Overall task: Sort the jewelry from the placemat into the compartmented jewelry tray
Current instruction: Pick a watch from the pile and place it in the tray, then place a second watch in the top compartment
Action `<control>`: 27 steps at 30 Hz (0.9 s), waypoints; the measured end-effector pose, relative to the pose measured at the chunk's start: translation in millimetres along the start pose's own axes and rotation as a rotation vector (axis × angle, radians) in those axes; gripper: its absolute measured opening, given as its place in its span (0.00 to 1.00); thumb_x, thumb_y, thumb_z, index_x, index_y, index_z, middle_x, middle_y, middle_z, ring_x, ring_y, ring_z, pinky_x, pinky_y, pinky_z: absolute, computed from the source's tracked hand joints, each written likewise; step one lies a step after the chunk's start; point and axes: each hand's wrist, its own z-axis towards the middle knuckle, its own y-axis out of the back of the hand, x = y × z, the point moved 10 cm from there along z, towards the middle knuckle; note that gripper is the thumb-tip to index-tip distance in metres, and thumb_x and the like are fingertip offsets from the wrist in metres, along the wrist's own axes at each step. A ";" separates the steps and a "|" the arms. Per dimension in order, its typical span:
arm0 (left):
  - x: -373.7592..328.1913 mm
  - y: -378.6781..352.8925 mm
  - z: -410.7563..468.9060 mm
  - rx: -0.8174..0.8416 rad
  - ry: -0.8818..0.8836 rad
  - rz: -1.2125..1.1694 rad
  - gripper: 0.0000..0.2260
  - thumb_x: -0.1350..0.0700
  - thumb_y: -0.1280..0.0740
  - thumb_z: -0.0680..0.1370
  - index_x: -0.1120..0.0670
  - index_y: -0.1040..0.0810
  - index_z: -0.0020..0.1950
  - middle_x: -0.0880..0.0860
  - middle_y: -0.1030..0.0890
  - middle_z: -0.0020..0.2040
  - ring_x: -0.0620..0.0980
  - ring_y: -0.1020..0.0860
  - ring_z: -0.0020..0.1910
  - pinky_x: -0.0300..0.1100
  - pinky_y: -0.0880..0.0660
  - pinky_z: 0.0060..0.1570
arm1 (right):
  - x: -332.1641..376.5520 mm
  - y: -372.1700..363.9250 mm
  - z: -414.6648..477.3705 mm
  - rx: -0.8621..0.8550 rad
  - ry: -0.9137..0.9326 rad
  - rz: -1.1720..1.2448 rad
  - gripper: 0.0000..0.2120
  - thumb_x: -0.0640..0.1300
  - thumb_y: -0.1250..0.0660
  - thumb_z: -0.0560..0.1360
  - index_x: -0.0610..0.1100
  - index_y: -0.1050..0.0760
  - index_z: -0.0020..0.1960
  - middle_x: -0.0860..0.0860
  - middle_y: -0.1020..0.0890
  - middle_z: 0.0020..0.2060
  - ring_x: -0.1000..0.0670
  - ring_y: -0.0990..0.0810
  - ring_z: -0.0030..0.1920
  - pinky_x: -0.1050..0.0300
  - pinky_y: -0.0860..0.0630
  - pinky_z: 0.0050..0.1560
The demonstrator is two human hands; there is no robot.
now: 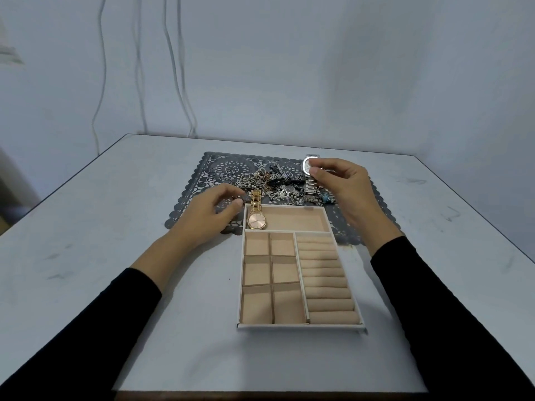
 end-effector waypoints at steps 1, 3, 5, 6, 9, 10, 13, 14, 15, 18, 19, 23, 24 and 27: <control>-1.3 5.0 -1.6 -0.046 -0.010 0.093 0.09 0.54 0.35 0.80 0.49 0.23 0.60 0.46 0.20 0.58 0.42 0.24 0.57 0.25 0.32 0.51 | 1.1 -0.2 -0.6 0.000 0.002 0.000 0.10 0.37 0.26 0.70 0.39 0.17 0.52 0.48 0.15 0.50 0.49 0.17 0.50 0.55 0.22 0.57; 2.4 7.7 -3.2 -0.072 -0.009 0.259 0.13 0.52 0.37 0.81 0.51 0.25 0.66 0.50 0.24 0.64 0.44 0.28 0.61 0.25 0.36 0.53 | 3.1 -1.2 -2.2 0.002 0.005 -0.002 0.10 0.37 0.26 0.71 0.39 0.17 0.52 0.48 0.15 0.50 0.49 0.17 0.51 0.55 0.22 0.57; 10.5 5.3 -4.4 -0.045 0.019 0.360 0.17 0.51 0.39 0.82 0.51 0.28 0.71 0.51 0.29 0.70 0.49 0.31 0.68 0.37 0.35 0.63 | 4.5 -3.3 -3.9 0.007 0.009 0.009 0.10 0.37 0.26 0.70 0.39 0.17 0.52 0.48 0.15 0.49 0.49 0.17 0.50 0.56 0.22 0.56; 14.3 4.2 -4.9 -0.029 0.029 0.391 0.18 0.50 0.39 0.82 0.51 0.29 0.72 0.51 0.30 0.71 0.50 0.32 0.70 0.41 0.36 0.66 | 5.0 -4.8 -5.1 0.010 0.011 0.014 0.10 0.36 0.26 0.70 0.38 0.18 0.52 0.47 0.15 0.49 0.49 0.17 0.49 0.56 0.22 0.55; 20.1 2.1 -6.3 0.002 0.046 0.439 0.20 0.50 0.39 0.82 0.52 0.31 0.74 0.51 0.32 0.74 0.50 0.35 0.73 0.45 0.39 0.70 | 6.4 -9.8 -9.6 0.019 0.013 0.032 0.11 0.35 0.27 0.71 0.37 0.18 0.53 0.45 0.15 0.50 0.50 0.18 0.48 0.58 0.22 0.53; 21.9 1.3 -6.7 0.011 0.059 0.447 0.21 0.49 0.39 0.82 0.53 0.32 0.74 0.51 0.33 0.74 0.50 0.36 0.74 0.45 0.40 0.71 | 6.5 -11.5 -11.3 0.025 0.011 0.038 0.12 0.34 0.27 0.71 0.36 0.19 0.54 0.45 0.15 0.51 0.50 0.18 0.48 0.58 0.22 0.52; 27.1 -1.4 -6.8 0.045 0.095 0.477 0.23 0.48 0.40 0.82 0.54 0.34 0.76 0.51 0.35 0.76 0.51 0.38 0.75 0.46 0.42 0.73 | 5.9 -19.7 -16.6 0.070 -0.002 0.030 0.11 0.35 0.27 0.71 0.39 0.18 0.53 0.46 0.15 0.51 0.48 0.18 0.50 0.58 0.21 0.52; 27.9 -2.5 -6.8 0.054 0.097 0.484 0.23 0.48 0.40 0.82 0.54 0.34 0.76 0.51 0.35 0.76 0.51 0.38 0.75 0.45 0.42 0.73 | 4.4 -22.5 -17.9 0.084 -0.012 0.016 0.11 0.36 0.27 0.71 0.41 0.18 0.53 0.46 0.15 0.50 0.48 0.17 0.50 0.57 0.21 0.53; 28.3 -3.5 -6.6 0.062 0.095 0.489 0.23 0.48 0.40 0.82 0.55 0.34 0.76 0.52 0.35 0.76 0.51 0.38 0.75 0.45 0.43 0.73 | 3.0 -25.1 -19.6 0.092 -0.025 0.004 0.11 0.36 0.26 0.70 0.42 0.17 0.53 0.46 0.15 0.50 0.47 0.17 0.50 0.56 0.21 0.53; 30.2 -4.8 -5.8 0.074 0.106 0.496 0.23 0.48 0.41 0.82 0.55 0.34 0.75 0.51 0.35 0.76 0.50 0.38 0.75 0.45 0.43 0.73 | -0.3 -34.4 -25.4 0.117 -0.068 -0.003 0.11 0.35 0.26 0.70 0.42 0.17 0.52 0.45 0.15 0.48 0.49 0.18 0.47 0.56 0.21 0.53; 31.2 -5.0 -5.5 0.076 0.111 0.496 0.23 0.48 0.41 0.82 0.55 0.34 0.75 0.51 0.35 0.76 0.50 0.38 0.75 0.45 0.42 0.73 | -0.9 -38.4 -27.4 0.132 -0.080 -0.009 0.11 0.35 0.27 0.70 0.42 0.17 0.52 0.45 0.15 0.46 0.50 0.18 0.45 0.57 0.20 0.51; 32.9 -6.3 -3.6 0.084 0.106 0.497 0.23 0.48 0.41 0.82 0.55 0.33 0.75 0.50 0.35 0.77 0.50 0.37 0.75 0.47 0.41 0.73 | -6.8 -53.0 -34.4 0.178 -0.173 0.022 0.11 0.32 0.28 0.71 0.35 0.19 0.53 0.44 0.19 0.41 0.51 0.18 0.39 0.60 0.20 0.40; 32.9 -6.5 -3.1 0.086 0.104 0.496 0.23 0.48 0.41 0.82 0.55 0.33 0.75 0.51 0.35 0.77 0.51 0.37 0.75 0.47 0.40 0.73 | -9.7 -56.4 -35.5 0.190 -0.198 0.041 0.10 0.31 0.29 0.71 0.35 0.20 0.53 0.42 0.19 0.43 0.49 0.18 0.41 0.57 0.18 0.42; 33.0 -7.3 -2.2 0.094 0.106 0.500 0.23 0.48 0.42 0.82 0.55 0.34 0.76 0.51 0.36 0.77 0.51 0.37 0.75 0.47 0.41 0.73 | -16.8 -62.1 -37.2 0.190 -0.234 0.036 0.09 0.30 0.28 0.70 0.36 0.19 0.50 0.35 0.21 0.48 0.43 0.19 0.45 0.48 0.19 0.49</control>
